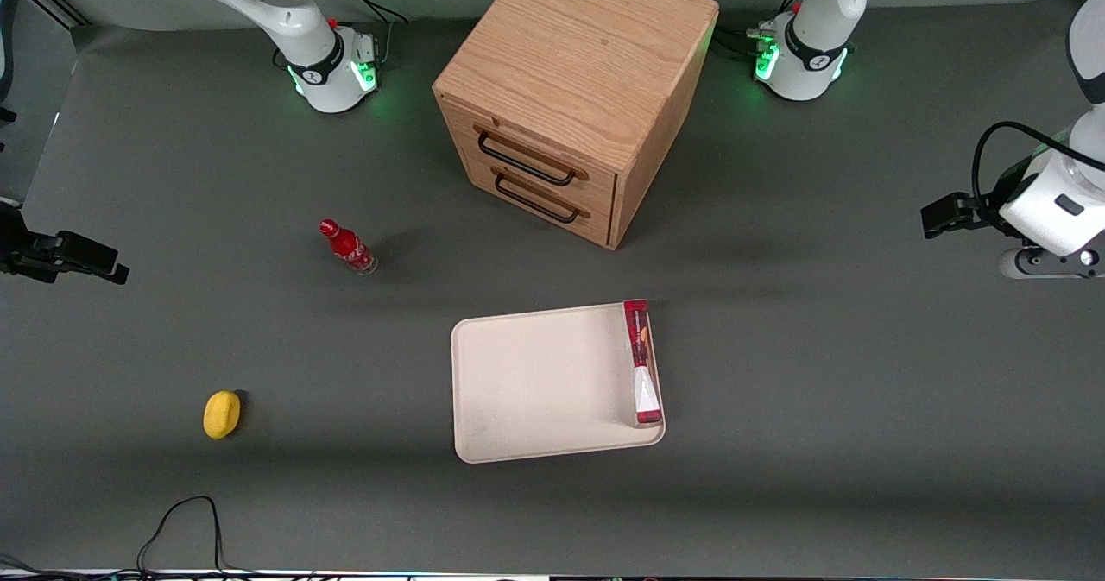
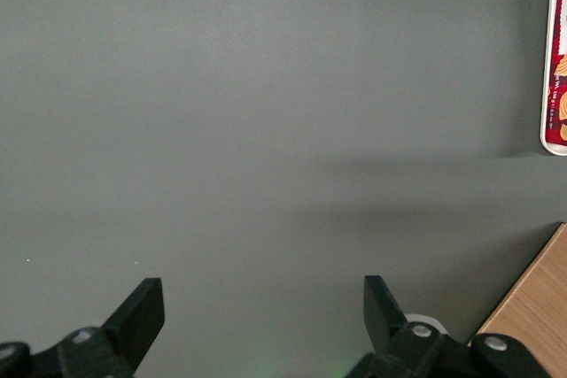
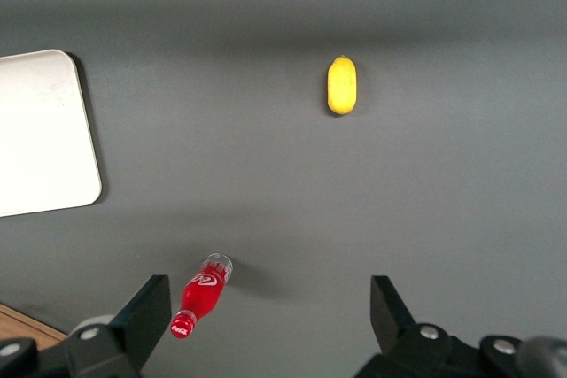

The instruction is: Place red cookie box on tray

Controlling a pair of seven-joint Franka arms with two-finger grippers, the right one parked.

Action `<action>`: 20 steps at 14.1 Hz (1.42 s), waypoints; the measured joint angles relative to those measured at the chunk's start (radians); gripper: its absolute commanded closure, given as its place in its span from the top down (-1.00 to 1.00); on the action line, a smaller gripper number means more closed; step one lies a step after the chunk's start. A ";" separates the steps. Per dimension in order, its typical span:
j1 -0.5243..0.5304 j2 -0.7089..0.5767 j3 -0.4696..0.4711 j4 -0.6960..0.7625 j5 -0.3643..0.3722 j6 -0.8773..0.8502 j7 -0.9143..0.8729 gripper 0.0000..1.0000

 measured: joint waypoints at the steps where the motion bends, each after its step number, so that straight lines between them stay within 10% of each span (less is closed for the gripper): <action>1: -0.034 0.000 0.039 -0.001 -0.002 0.016 0.001 1.00; 20: -0.084 0.000 0.091 0.028 -0.043 -0.010 0.001 1.00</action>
